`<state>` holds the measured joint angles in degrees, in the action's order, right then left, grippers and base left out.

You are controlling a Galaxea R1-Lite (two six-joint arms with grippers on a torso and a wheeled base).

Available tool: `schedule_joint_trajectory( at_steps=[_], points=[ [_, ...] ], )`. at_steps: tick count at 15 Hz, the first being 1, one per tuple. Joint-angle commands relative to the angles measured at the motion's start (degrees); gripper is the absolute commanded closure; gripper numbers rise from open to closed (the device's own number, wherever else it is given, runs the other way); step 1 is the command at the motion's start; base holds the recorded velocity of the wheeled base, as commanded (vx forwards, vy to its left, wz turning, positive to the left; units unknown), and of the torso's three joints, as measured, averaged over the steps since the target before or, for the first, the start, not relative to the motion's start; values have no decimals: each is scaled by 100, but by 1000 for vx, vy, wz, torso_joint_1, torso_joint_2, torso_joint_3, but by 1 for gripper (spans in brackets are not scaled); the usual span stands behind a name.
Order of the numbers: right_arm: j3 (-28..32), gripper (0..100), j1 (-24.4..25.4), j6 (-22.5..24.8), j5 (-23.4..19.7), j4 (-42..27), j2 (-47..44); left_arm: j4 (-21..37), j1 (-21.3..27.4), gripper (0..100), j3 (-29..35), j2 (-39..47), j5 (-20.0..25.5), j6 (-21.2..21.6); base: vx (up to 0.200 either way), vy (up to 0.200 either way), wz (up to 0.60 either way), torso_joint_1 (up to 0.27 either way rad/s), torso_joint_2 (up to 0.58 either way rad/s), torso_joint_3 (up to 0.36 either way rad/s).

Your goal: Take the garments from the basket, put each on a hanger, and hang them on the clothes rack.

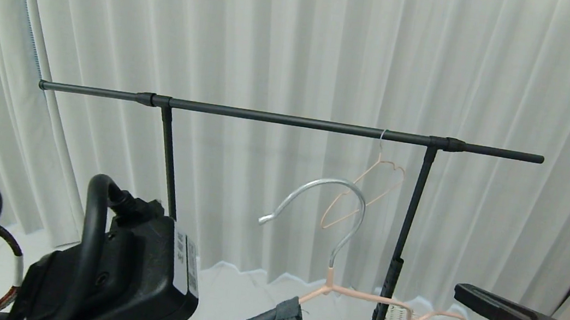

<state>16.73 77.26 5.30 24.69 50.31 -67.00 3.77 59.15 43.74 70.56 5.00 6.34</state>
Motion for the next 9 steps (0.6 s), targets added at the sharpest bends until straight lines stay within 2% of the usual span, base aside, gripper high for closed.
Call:
schedule_joint_trajectory(
  at_steps=[1,3,5,7,9],
  points=[
    [-3,0,-203,15,-16,-30,-15,-16,-9,100,-15,-25,-148,-1,0,0,0,0,0,0],
    [-20,0,-458,-3,-34,-109,-15,-16,-176,100,-59,-25,-350,-1,0,0,0,0,0,0],
    [-73,0,-511,-108,-60,-223,-15,-87,-430,100,-59,-16,-570,8,0,0,0,0,0,0],
    [-29,0,-511,-574,-139,-549,-103,-456,-580,100,-59,2,-632,8,0,0,0,0,0,0],
    [226,0,-511,-1304,-412,-1085,-261,-790,-677,100,-23,2,-632,16,0,0,0,0,0,0]
  ],
)
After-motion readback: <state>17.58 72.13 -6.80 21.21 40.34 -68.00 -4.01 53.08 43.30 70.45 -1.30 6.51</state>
